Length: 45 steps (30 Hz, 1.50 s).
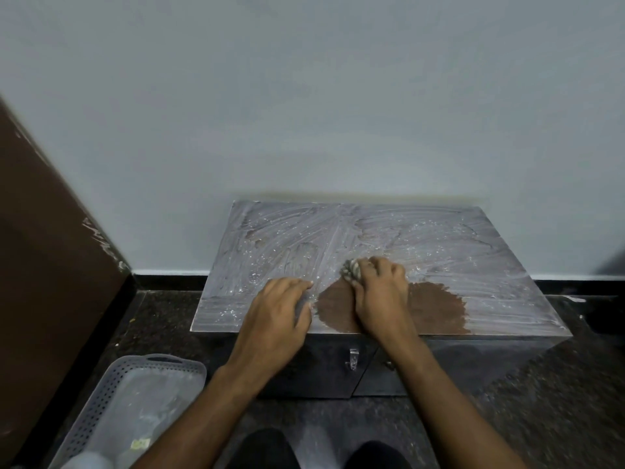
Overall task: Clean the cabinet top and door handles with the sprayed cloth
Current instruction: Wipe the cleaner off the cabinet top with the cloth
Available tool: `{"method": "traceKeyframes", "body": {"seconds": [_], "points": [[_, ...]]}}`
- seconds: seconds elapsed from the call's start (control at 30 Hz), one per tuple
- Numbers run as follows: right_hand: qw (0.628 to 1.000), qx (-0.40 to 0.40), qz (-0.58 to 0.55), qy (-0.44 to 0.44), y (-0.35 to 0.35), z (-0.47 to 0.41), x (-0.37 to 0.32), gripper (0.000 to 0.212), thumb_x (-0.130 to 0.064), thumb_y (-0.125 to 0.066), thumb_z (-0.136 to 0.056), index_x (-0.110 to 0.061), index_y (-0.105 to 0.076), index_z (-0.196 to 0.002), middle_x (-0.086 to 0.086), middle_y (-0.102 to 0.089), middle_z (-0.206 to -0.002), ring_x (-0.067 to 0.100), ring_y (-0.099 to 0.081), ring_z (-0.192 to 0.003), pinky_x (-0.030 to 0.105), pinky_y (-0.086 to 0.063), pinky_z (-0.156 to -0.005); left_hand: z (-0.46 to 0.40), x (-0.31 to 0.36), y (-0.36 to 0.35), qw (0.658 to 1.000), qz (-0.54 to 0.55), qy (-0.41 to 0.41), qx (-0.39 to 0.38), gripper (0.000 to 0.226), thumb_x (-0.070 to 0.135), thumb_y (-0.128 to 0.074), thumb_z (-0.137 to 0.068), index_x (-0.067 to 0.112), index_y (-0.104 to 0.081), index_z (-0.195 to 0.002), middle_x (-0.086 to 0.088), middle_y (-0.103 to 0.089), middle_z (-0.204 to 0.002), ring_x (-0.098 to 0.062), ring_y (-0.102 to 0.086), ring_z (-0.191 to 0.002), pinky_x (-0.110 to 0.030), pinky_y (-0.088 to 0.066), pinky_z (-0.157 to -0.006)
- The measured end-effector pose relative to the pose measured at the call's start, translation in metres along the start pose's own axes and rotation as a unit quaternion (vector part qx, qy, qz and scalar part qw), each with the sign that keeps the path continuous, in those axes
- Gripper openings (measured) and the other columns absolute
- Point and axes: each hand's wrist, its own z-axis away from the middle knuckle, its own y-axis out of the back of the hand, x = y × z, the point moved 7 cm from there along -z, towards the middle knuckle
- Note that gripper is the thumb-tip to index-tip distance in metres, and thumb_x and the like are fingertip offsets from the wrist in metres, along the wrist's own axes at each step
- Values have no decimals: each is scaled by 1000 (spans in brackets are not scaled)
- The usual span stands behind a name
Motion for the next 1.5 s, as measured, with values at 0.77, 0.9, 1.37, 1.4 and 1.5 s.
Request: {"method": "traceKeyframes", "body": {"seconds": [0.77, 0.9, 1.37, 1.4, 1.5], "points": [[998, 51, -20, 22, -15, 40, -34, 46, -8, -74, -76, -13, -68, -121, 12, -60, -123, 29, -43, -108, 48, -51, -86, 20, -28, 20, 999, 15, 32, 33, 33, 19, -59, -93, 16, -64, -125, 6, -62, -121, -8, -49, -116, -22, -39, -104], [992, 30, -33, 119, -34, 57, -92, 39, -14, -66, -83, -13, -65, -122, 11, -60, -123, 28, -47, -106, 43, -48, -86, 17, -32, 24, 997, 25, 52, 45, 32, 18, -54, -90, 15, -67, -119, 4, -64, -116, -13, -54, -111, -31, -45, -100], [986, -13, -76, 145, -50, 60, -142, 36, -14, -60, -89, -15, -63, -124, 6, -59, -125, 26, -47, -110, 41, -45, -90, 29, -59, 46, 990, 33, 114, 73, 40, 25, -42, -89, 13, -69, -115, 2, -66, -114, -15, -56, -110, -27, -42, -101], [983, -23, -85, 159, -52, 60, -151, 35, -15, -57, -90, -16, -62, -125, 5, -58, -124, 26, -47, -110, 40, -45, -91, 30, -61, 48, 989, 35, 117, 79, 41, 25, -41, -88, 13, -70, -114, 1, -67, -114, -15, -57, -109, -29, -43, -101], [980, -50, -84, 172, -56, 54, -148, 41, -14, -60, -88, -21, -61, -129, 4, -56, -129, 25, -45, -116, 40, -43, -96, 38, -75, 58, 985, 28, 143, 93, 33, 16, -51, -89, 13, -70, -116, 2, -66, -116, -14, -54, -111, -24, -40, -102]]}}
